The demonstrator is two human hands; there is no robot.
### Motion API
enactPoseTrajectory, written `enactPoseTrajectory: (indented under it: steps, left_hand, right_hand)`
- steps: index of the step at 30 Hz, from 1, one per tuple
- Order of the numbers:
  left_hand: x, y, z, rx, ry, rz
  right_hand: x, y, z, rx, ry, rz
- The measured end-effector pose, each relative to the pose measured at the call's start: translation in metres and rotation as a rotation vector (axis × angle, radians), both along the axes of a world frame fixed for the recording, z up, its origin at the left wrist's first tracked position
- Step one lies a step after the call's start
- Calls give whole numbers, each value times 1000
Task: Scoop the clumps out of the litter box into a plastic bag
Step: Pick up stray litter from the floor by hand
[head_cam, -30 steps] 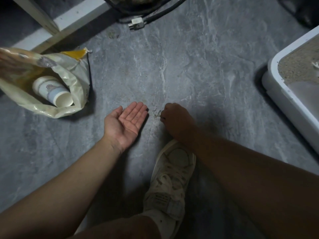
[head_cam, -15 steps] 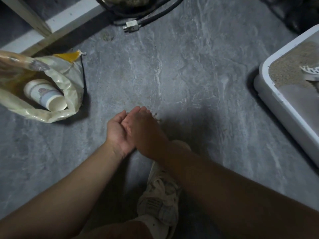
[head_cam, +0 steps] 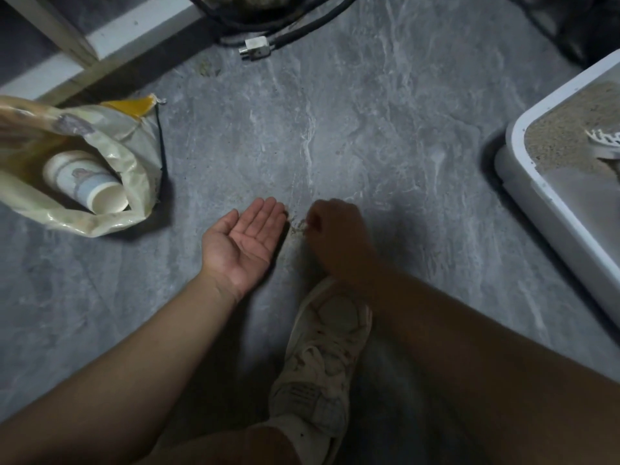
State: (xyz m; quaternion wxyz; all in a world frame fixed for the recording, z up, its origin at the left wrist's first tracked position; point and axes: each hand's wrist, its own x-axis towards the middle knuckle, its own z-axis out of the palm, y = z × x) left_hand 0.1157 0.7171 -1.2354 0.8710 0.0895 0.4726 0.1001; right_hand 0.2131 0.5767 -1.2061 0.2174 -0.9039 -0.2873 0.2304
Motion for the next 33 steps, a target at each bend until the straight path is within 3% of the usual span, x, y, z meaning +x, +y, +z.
enactPoseTrajectory:
  steps: [7, 21, 33]
  left_hand:
    - [-5, 6, -4, 2, 22, 6]
    - [-11, 17, -10, 23, 47, 12]
    - [-8, 16, -5, 28, 56, -13]
  right_hand:
    - [14, -14, -21, -85, 121, 17]
    - [7, 5, -32, -28, 51, -54]
    - [-3, 35, -21, -147, -124, 129]
